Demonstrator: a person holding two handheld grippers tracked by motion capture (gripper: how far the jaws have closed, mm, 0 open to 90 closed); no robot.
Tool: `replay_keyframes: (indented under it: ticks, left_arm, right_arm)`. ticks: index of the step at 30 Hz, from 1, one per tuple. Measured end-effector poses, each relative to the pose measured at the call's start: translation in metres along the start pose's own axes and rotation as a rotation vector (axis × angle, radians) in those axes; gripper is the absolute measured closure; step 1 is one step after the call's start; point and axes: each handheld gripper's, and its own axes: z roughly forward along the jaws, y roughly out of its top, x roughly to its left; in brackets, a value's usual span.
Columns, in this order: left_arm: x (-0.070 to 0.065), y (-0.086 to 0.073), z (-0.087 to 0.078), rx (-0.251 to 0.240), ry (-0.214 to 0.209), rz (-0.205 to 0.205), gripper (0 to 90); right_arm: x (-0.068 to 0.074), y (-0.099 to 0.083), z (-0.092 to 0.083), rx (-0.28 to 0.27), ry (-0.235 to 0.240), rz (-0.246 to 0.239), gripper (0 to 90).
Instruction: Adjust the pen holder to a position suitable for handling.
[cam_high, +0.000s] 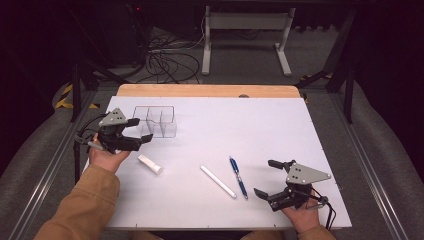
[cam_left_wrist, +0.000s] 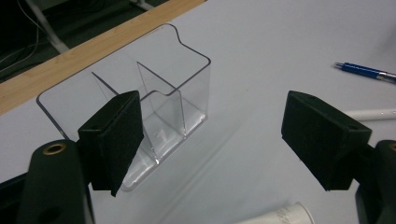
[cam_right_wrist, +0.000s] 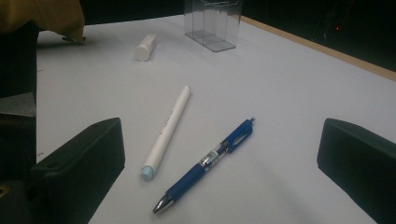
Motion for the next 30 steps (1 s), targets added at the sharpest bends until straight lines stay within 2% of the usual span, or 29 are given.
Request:
replay_keyframes:
  ticks: [5, 7, 12, 21, 25, 30]
  left_arm:
    - [0.006, 0.001, 0.004, -0.009, -0.013, -0.026, 22.0]
    - [0.008, 0.002, 0.006, 0.002, -0.014, -0.025, 22.4]
    - [0.009, 0.006, 0.01, 0.021, -0.022, -0.006, 22.4]
    - [0.013, 0.008, 0.015, 0.038, 0.028, 0.025, 22.2]
    - [0.017, 0.006, 0.019, 0.059, 0.031, 0.014, 22.5]
    - [0.019, 0.009, 0.022, 0.089, 0.03, 0.035, 22.8]
  right_arm:
    - [0.0, 0.0, 0.0, 0.0, 0.003, 0.002, 1.4]
    - [-0.001, -0.001, 0.0, 0.0, 0.006, 0.004, 1.4]
    - [0.001, -0.001, 0.003, 0.007, 0.021, 0.006, 1.4]
    - [0.0, -0.001, 0.002, -0.002, 0.021, 0.006, 1.4]
    - [0.0, -0.001, 0.002, 0.001, 0.022, 0.006, 1.4]
    - [0.0, -0.001, 0.003, 0.003, 0.023, 0.006, 1.4]
